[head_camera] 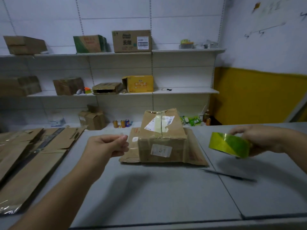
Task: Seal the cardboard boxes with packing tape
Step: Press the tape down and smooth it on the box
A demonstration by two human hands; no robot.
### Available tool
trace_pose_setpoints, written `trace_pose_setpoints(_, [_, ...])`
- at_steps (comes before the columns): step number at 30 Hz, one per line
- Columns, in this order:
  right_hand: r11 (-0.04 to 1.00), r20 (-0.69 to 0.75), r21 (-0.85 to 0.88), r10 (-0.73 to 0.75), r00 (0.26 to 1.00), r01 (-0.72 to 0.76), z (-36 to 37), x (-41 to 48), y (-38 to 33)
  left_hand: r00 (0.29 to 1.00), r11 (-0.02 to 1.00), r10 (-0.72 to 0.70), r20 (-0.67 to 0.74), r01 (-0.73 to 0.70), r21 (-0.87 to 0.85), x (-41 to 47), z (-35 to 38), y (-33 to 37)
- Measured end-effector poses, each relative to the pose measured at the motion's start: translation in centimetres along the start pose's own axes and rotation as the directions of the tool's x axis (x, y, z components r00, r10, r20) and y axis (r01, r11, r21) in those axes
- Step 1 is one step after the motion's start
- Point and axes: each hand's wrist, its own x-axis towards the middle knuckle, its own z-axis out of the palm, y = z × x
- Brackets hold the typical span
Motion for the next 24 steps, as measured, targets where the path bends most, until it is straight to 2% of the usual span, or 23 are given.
trace_pose_setpoints(3, [1.0,-0.065,-0.011,0.017,0.998,-0.018,-0.5,0.4,0.4,0.999,0.998,-0.036,-0.005,0.036,-0.049,0.9,0.4,-0.1])
trace_pose_setpoints(10, [0.995,-0.135,-0.007,0.096,0.986,-0.098,-1.6,3.8,2.4,0.998,0.999,-0.044,0.041,0.043,0.019,1.9,1.8,-1.2])
trace_pose_setpoints(12, [0.996,-0.106,-0.028,0.084,0.991,-0.088,-1.8,4.8,2.8,0.997,0.999,-0.04,0.07,0.038,0.017,2.2,1.9,-1.6])
trace_pose_setpoints(19, [0.989,-0.101,-0.128,0.063,0.993,-0.076,0.4,4.3,0.7,0.996,0.999,-0.021,0.09,0.017,0.043,3.3,2.4,-3.3])
trace_pose_setpoints(24, [0.951,-0.168,-0.308,-0.018,0.986,-0.035,2.4,5.0,-0.7,0.993,0.993,0.003,0.115,-0.016,0.113,3.4,2.2,-4.5])
